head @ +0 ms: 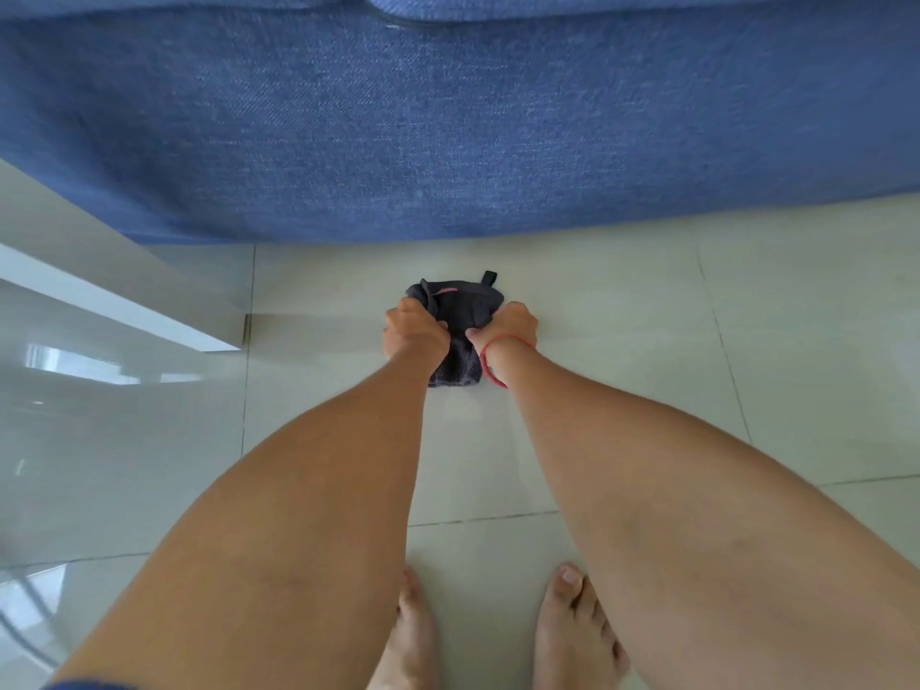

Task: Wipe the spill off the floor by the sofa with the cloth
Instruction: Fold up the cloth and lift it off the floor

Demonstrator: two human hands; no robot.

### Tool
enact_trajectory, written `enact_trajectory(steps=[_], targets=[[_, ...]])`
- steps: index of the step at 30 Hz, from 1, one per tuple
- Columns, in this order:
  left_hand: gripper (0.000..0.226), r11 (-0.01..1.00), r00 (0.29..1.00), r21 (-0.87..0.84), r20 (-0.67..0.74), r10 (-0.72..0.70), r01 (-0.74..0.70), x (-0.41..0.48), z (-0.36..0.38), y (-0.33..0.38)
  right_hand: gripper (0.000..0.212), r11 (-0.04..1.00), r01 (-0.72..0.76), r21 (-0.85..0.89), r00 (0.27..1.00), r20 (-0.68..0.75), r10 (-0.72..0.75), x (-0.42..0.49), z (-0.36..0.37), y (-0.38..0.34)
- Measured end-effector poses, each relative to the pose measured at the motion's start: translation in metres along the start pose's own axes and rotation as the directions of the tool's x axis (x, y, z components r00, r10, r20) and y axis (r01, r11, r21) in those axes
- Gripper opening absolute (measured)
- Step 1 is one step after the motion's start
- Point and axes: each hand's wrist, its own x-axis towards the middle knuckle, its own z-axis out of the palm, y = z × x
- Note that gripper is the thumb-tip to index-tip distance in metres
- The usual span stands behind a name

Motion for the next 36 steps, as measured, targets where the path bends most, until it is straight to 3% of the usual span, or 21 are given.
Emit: enact_trajectory(steps=[6, 9, 14, 17, 22, 29, 33, 36], targets=[[0.057, 0.998, 0.965, 0.069, 0.259, -0.024, 0.007, -0.028, -0.006, -0.025, 0.047, 0.994, -0.085, -0.072, 0.989, 0.115, 0.093, -0.043, -0.015, 0.014], [0.055, 0.999, 0.954, -0.035, 0.299, 0.015, -0.004, -0.048, -0.025, -0.03, 0.044, 0.999, -0.046, 0.001, 0.988, 0.145, 0.046, -0.068, -0.031, 0.002], [0.049, 0.969, 0.979, -0.186, 0.088, 0.183, -0.165, -0.107, -0.119, 0.005, 0.035, 0.98, 0.154, 0.13, 0.983, 0.085, -0.165, -0.112, -0.088, -0.056], [0.048, 0.944, 0.963, -0.193, -0.077, 0.257, -0.268, -0.151, -0.185, 0.025, 0.037, 0.94, 0.301, 0.163, 0.949, 0.043, -0.311, -0.15, -0.125, -0.095], [0.048, 0.901, 0.924, -0.243, -0.225, 0.308, -0.359, -0.229, -0.266, 0.029, 0.033, 0.854, 0.443, 0.272, 0.892, -0.04, -0.45, -0.257, -0.182, -0.141], [0.052, 0.895, 0.901, -0.291, -0.375, 0.217, -0.336, -0.316, -0.328, -0.041, 0.039, 0.753, 0.573, 0.323, 0.81, -0.083, -0.581, -0.377, -0.174, -0.169], [0.046, 0.914, 0.882, -0.302, -0.459, 0.108, -0.269, -0.357, -0.364, -0.11, 0.016, 0.693, 0.671, 0.262, 0.716, 0.012, -0.698, -0.448, -0.142, -0.183], [0.046, 0.934, 0.87, -0.307, -0.493, 0.007, -0.182, -0.381, -0.39, -0.164, 0.016, 0.646, 0.733, 0.215, 0.642, 0.095, -0.761, -0.494, -0.107, -0.187]])
